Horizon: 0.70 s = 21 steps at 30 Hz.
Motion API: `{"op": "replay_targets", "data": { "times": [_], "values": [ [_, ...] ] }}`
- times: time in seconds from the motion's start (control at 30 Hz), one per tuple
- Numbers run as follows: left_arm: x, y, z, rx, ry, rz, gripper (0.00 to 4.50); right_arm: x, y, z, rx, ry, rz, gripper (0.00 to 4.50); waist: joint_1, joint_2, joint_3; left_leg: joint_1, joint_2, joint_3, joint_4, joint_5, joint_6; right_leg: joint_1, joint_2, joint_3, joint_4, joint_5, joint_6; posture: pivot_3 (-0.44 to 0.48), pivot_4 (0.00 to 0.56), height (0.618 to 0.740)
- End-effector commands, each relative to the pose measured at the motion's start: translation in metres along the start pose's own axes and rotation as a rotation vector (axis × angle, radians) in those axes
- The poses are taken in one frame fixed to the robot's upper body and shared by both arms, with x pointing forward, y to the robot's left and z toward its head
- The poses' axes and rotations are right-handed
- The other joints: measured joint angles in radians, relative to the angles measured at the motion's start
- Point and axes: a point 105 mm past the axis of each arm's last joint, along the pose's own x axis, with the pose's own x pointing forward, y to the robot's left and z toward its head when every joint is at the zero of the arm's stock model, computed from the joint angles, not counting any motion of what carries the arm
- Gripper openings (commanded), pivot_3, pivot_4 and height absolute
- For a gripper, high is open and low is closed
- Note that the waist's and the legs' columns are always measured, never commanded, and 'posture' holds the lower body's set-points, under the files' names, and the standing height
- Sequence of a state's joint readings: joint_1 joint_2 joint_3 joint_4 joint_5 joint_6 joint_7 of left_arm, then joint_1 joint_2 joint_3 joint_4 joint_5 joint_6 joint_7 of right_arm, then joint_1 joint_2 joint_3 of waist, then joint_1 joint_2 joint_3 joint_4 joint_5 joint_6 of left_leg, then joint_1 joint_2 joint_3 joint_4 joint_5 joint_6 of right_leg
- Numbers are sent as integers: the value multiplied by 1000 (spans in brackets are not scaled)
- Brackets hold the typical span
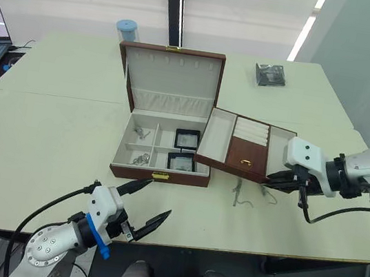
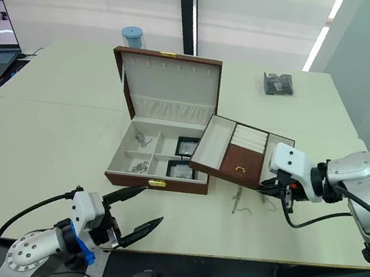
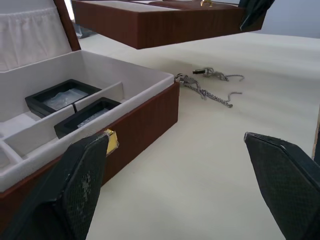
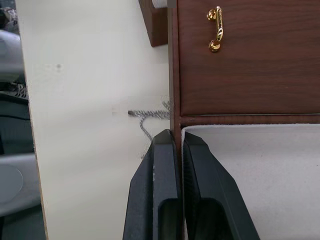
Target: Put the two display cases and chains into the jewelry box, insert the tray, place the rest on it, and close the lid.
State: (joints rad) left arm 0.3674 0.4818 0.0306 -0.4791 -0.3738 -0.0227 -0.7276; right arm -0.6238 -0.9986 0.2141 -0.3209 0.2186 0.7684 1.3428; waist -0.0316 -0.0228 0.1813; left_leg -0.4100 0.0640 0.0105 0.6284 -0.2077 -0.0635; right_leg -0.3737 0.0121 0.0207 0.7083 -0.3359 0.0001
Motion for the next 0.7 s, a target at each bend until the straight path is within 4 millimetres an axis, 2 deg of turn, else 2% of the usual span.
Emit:
{"op": "replay_targets", "data": {
  "times": [0.03, 0.27, 0.53, 0.7],
  "values": [
    [-5, -1, 11, 24, -30, 58, 4500, 7, 6, 22, -94, -28, 55, 20, -1, 0, 0, 0, 0, 0, 0, 0, 0, 0, 0, 0, 0, 0, 0, 0, 150, 740],
    [-16, -5, 10, 11, -19, 179, 4500, 36, 1, 49, -120, -30, 77, 20, 0, 0, 0, 0, 0, -1, 0, 0, 0, 0, 0, 0, 0, 0, 0, 0, 150, 740],
    [-23, -11, 1, -23, -26, 278, 4500, 91, -7, 92, -150, -51, 49, 20, -3, 0, 0, -1, 1, -2, 0, 0, 0, -2, 0, 0, 0, 0, 0, 0, 150, 740],
    [-33, -8, -2, -14, -23, 369, 4500, 103, -14, 114, -134, -69, 38, 20, 0, -1, 0, -5, 1, -3, 1, 0, 0, -5, -1, -1, 1, 0, 0, 0, 150, 740]
  ]
}}
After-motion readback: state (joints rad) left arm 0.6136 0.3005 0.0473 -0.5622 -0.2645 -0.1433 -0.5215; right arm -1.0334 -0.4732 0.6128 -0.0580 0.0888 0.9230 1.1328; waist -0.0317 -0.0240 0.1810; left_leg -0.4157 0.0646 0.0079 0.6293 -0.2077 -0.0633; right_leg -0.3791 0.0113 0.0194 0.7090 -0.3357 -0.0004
